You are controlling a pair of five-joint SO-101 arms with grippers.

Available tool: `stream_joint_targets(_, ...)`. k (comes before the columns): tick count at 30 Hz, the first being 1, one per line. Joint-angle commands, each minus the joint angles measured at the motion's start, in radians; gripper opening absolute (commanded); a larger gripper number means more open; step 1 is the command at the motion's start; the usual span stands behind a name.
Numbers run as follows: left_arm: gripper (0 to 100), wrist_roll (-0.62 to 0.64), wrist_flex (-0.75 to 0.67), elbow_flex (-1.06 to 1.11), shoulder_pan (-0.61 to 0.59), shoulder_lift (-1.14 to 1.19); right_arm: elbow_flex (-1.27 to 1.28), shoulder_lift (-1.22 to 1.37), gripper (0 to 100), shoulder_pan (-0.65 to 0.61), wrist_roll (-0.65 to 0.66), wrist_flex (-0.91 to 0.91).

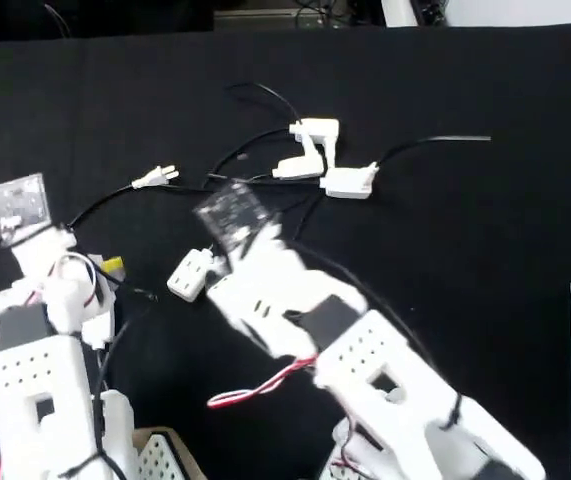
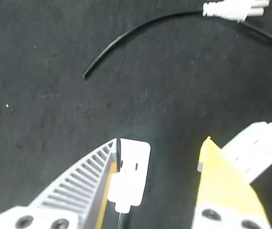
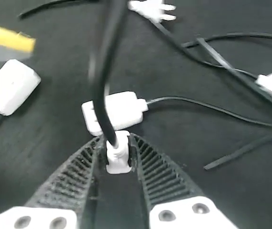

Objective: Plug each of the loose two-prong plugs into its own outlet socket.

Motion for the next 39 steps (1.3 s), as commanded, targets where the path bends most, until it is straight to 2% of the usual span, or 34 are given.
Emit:
stream_joint_targets(1, 27, 0.015, -0.100, 0.085, -0.010, -0.124, -0.079, 0.079, 1.2, -0.058, 0.060, -0.068)
stream_joint_targets(12, 27, 0.072, -0.133, 0.173, -0.019, -0.172, -0.246, 0.420, 1.1, -0.112, 0.109, -0.172)
stream_joint_targets(19, 27, 0.074, -0.133, 0.171, -0.058, -0.172, -0.242, 0.476, 1.1, -0.107, 0.109, -0.258)
stream_joint_targets(36, 27, 0.074, -0.133, 0.174, -0.056, -0.172, -0.242, 0.584, 1.1, -0.066, 0.112, -0.347)
stream_joint_targets(39, 27, 0.074, -0.133, 0.174, -0.056, -0.172, -0.229, 0.584, 1.1, -0.061, 0.153, -0.342)
